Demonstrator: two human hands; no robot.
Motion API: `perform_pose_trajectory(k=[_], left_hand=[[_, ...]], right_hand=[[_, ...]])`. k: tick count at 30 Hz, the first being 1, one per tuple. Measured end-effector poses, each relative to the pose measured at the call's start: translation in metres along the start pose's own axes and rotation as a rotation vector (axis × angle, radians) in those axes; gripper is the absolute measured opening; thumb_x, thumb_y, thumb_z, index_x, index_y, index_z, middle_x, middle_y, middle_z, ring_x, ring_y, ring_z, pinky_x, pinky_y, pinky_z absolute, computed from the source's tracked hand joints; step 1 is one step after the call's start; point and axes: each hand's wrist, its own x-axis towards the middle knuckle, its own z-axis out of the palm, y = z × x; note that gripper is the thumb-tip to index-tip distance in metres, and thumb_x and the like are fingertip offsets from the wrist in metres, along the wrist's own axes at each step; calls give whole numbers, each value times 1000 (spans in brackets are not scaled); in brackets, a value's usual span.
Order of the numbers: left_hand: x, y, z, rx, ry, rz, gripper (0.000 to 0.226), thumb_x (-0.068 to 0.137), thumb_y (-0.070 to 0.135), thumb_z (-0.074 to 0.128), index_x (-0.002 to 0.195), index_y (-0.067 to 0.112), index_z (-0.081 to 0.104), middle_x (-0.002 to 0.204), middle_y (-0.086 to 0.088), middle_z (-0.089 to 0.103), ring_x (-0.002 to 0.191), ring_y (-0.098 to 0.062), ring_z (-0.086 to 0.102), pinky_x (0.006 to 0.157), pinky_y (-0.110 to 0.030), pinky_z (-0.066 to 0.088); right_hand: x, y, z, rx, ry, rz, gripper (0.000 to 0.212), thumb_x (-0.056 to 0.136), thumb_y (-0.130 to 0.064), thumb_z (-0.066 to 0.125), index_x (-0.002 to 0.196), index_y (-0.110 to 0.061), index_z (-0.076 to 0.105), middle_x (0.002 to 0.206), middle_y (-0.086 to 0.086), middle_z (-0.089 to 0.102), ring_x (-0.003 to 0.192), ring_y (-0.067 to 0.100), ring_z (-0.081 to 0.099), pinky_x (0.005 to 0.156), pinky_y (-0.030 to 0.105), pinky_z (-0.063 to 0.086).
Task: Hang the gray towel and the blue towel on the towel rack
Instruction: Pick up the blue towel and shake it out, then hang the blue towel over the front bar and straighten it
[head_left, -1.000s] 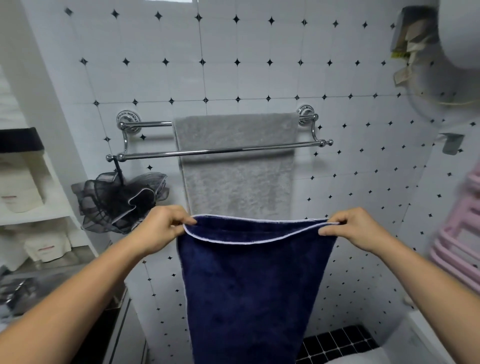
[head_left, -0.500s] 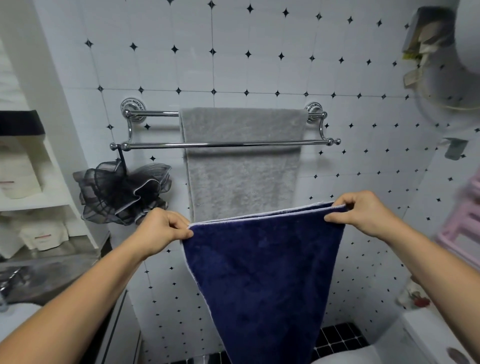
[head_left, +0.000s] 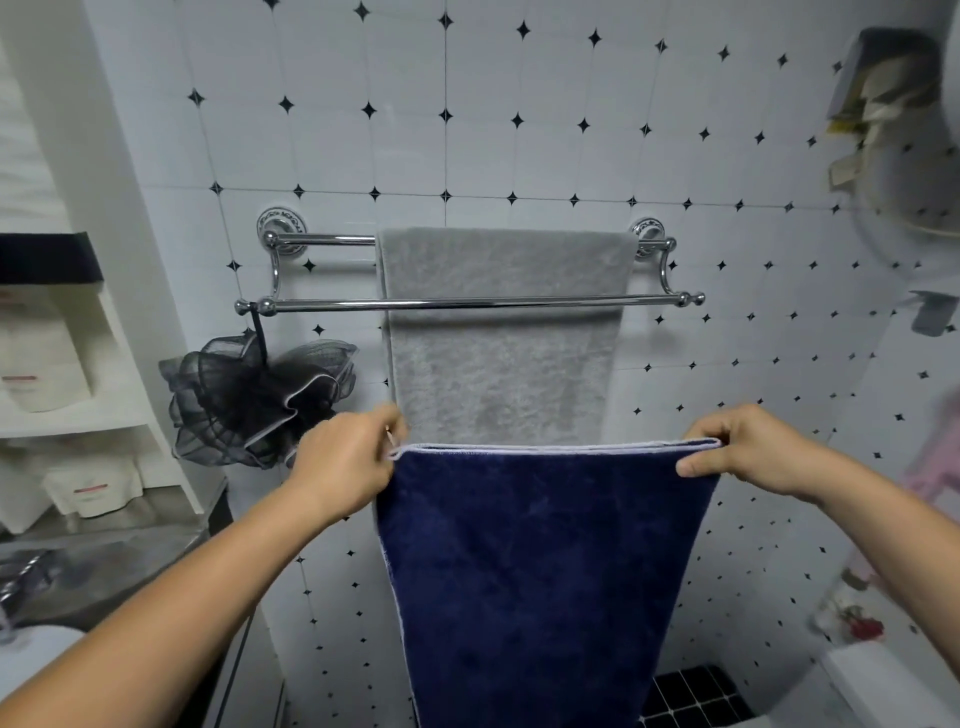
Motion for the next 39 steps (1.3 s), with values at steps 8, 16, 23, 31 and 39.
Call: perform_pose_trajectory(k=[8, 16, 23, 31, 39], left_hand=[[59, 26, 20, -710, 49, -562, 6, 96, 4, 46, 98, 5, 52, 79, -21, 66, 54, -33, 69, 44, -36, 57], [69, 33, 39, -502, 145, -378, 19, 97, 15, 49, 79, 14, 50, 81, -13, 65, 54, -19, 72, 51, -29, 58], [50, -2, 36, -369, -45, -433, 15, 96, 11, 54, 82, 7, 49, 80, -28, 65, 68, -41, 71, 71, -60, 57], [36, -5, 60, -664, -46, -600, 14, 98, 2, 49, 84, 2, 49, 64, -17, 55, 48, -34, 68, 52, -41, 59], [68, 2, 42, -1115, 80, -504, 11, 80, -14, 65, 90, -10, 67, 78, -16, 70, 67, -23, 69, 61, -23, 58]], right_hand=[[55, -10, 44, 586, -42, 182, 25, 90, -15, 65, 112, -2, 62, 90, 13, 74, 63, 28, 74, 44, 25, 54], [90, 19, 23, 554, -10, 80, 39, 93, -6, 60, 128, 8, 49, 109, 25, 67, 59, 20, 73, 54, 29, 61], [94, 39, 19, 544, -369, -57, 21, 79, -17, 76, 99, -9, 73, 96, 19, 75, 69, 29, 75, 53, 26, 58], [114, 69, 27, 657, -354, 43, 48, 56, -24, 86, 97, -3, 75, 97, 21, 75, 84, 32, 74, 60, 27, 60], [137, 54, 10, 990, -108, 166, 30, 82, 0, 68, 111, 5, 62, 105, 20, 72, 90, 32, 73, 59, 26, 59]])
